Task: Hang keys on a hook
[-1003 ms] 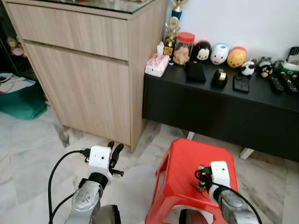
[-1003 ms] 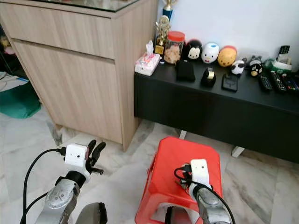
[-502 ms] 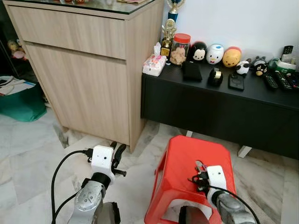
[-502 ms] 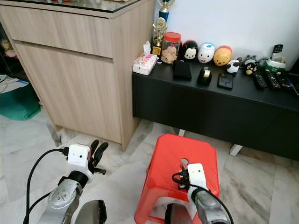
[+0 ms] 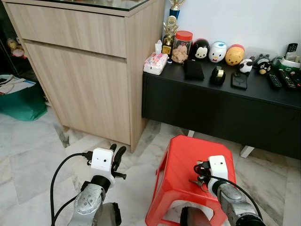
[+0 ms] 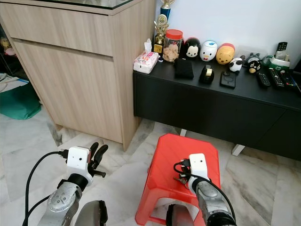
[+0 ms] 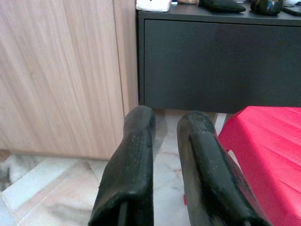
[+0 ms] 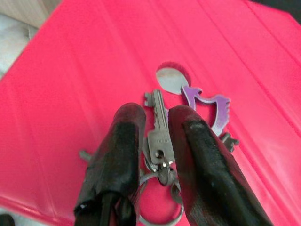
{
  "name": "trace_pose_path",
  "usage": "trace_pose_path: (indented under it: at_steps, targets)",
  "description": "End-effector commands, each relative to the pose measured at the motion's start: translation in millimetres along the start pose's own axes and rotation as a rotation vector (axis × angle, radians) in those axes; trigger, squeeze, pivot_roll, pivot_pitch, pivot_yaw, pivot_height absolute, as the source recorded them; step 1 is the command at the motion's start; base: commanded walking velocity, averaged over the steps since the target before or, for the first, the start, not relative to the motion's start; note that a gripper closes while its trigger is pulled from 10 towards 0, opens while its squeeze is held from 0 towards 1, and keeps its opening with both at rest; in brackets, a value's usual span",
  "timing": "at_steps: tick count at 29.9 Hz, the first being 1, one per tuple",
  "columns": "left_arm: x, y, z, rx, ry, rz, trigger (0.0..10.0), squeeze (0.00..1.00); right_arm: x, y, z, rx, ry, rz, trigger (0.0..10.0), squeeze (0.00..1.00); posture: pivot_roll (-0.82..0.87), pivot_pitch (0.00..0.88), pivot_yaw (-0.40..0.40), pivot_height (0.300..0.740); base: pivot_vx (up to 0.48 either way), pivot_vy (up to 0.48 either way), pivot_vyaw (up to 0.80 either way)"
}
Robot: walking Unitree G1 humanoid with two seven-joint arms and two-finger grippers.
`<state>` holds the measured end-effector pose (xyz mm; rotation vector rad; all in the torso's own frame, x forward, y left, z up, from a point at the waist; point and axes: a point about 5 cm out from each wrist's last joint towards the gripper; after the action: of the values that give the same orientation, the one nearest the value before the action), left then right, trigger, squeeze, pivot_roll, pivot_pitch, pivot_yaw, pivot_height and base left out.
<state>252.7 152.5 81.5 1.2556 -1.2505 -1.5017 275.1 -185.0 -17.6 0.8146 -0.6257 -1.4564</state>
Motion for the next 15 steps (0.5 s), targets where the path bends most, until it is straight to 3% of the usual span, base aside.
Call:
trace_pose_path:
  at_steps: [1, 15]
  targets:
    - [3.9, 2.2, -0.1, 0.001, -0.015, -0.005, 10.0, 0.0, 3.2, 1.4, 0.0, -0.002, -0.008, 0.007, 10.0, 0.0, -0.01, 0.0, -0.083, 0.591, 0.0, 0.0, 0.0]
    - [3.6, 0.5, 1.9, -0.009, -0.017, -0.006, 10.0, 0.0, 1.2, -5.4, -0.4, -0.038, -0.011, -0.075, 10.0, 0.0, -0.01, 0.0, -0.083, 0.591, 0.0, 0.0, 0.0]
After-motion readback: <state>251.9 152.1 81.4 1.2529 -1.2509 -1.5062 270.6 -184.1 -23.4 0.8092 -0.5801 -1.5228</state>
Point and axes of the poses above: a point about 5 cm out from each wrist's last joint towards the gripper, its own z axis pointing back from the gripper into the wrist, its own y axis along the axis of the wrist's last joint, x = y × z, and after that the axes turned 7 degrees about -z, right-handed
